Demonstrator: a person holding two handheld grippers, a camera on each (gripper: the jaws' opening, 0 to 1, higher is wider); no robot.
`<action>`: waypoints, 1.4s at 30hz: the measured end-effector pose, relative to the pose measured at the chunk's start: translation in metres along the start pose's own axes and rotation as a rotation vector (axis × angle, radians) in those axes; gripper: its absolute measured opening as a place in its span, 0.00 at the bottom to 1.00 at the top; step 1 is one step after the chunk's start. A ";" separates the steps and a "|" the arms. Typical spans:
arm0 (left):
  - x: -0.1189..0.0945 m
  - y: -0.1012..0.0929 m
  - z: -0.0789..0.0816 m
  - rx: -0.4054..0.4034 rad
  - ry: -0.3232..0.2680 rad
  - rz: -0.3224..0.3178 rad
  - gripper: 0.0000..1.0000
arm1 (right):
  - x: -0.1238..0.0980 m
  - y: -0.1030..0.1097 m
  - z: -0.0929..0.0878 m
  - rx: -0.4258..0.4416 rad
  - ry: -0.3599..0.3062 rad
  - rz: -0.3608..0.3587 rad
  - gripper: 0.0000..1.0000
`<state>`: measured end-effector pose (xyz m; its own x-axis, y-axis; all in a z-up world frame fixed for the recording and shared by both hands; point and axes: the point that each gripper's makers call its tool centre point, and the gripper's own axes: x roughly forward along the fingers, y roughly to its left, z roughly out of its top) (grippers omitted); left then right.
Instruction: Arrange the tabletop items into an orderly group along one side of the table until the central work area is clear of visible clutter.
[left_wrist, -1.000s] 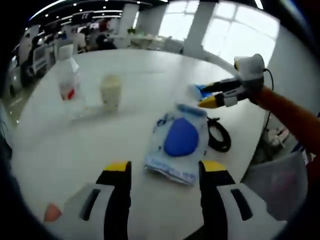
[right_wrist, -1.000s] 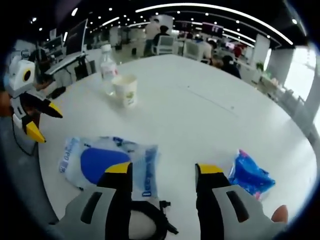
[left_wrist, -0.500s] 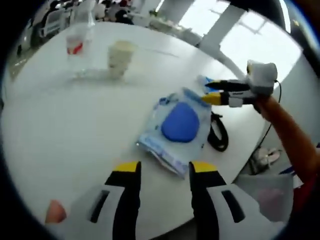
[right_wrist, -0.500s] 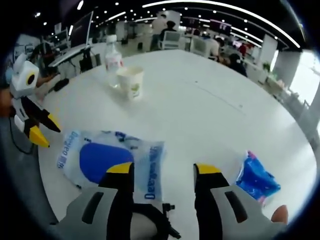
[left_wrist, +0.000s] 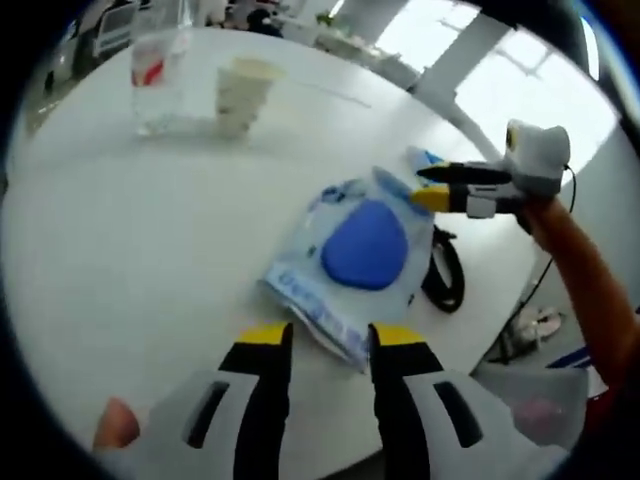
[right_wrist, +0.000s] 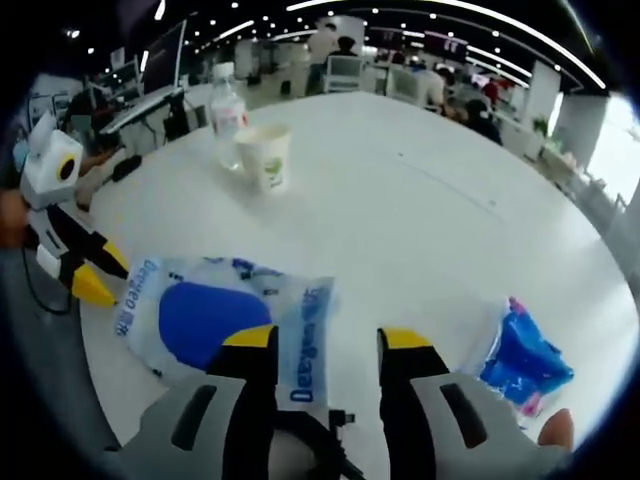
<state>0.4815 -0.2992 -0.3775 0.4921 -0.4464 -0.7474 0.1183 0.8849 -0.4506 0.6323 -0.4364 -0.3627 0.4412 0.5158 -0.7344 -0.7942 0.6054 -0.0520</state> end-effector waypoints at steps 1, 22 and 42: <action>0.001 0.001 -0.001 -0.008 0.001 0.003 0.28 | 0.000 0.000 -0.001 0.003 0.003 0.002 0.35; 0.019 0.005 0.006 -0.043 0.016 0.041 0.16 | 0.007 0.007 -0.009 0.045 0.041 0.051 0.07; 0.016 0.010 0.028 -0.028 -0.011 0.063 0.02 | 0.001 0.005 -0.009 0.047 0.024 0.041 0.03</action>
<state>0.5151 -0.2932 -0.3802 0.5075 -0.3879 -0.7694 0.0625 0.9071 -0.4162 0.6250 -0.4383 -0.3693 0.3984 0.5264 -0.7512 -0.7906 0.6122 0.0097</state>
